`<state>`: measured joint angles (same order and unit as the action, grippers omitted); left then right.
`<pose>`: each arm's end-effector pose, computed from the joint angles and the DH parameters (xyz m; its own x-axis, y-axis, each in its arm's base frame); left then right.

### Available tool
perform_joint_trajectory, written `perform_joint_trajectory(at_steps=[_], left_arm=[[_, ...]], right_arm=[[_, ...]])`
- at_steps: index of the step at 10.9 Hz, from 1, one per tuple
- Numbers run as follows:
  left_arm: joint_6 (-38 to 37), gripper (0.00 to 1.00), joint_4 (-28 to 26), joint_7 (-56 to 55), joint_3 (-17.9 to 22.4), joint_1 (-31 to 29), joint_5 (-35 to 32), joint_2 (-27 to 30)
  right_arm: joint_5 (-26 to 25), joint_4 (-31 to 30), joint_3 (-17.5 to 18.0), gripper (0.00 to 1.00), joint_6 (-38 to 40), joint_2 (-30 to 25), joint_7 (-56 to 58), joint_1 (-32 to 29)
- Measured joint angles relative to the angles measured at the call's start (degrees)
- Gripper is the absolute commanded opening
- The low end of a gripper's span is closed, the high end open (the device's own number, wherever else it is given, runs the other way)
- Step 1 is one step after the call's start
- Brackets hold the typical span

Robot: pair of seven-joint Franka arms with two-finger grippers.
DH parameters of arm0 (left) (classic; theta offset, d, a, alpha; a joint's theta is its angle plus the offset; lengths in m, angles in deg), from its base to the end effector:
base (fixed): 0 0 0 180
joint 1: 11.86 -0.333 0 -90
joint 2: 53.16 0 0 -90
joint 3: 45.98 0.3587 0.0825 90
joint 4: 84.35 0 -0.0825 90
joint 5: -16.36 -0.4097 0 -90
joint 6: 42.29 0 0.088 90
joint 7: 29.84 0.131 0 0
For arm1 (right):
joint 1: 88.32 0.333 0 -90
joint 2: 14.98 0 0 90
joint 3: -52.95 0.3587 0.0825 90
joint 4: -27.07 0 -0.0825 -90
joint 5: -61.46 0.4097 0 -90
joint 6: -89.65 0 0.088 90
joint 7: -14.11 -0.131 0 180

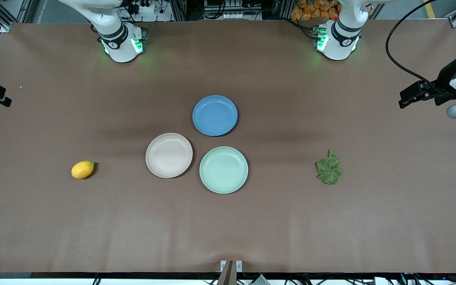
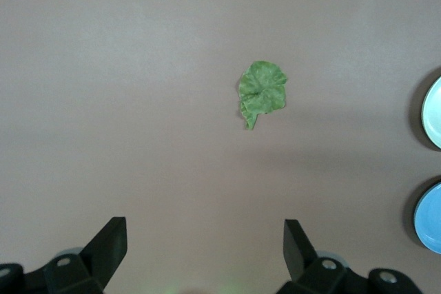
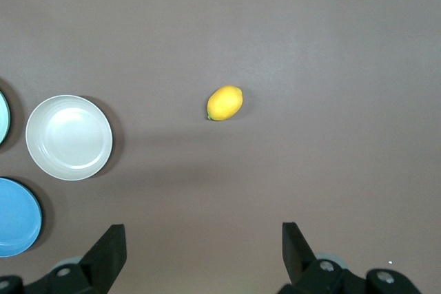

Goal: Pick lemon and lettuce from plates

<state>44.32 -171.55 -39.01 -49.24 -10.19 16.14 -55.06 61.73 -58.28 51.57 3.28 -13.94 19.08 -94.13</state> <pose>0.5828 -0.0491 0.6430 0.9963 0.0742 -0.0425 0.0739 -0.9972 -0.0088 0.5762 -0.0719 0.6672 0.9993 -0.0384 0.0000 -0.0384 -0.9993 -0.0043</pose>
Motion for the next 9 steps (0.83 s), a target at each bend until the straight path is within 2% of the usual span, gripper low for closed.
perform_joint_trajectory(at_steps=[9], left_arm=[[0.3,1.0,0.0,0.0,0.0,0.0,0.0,-0.7]], right_arm=[[0.0,-1.5,-0.5,1.0,0.4,0.0,0.0,-0.5]])
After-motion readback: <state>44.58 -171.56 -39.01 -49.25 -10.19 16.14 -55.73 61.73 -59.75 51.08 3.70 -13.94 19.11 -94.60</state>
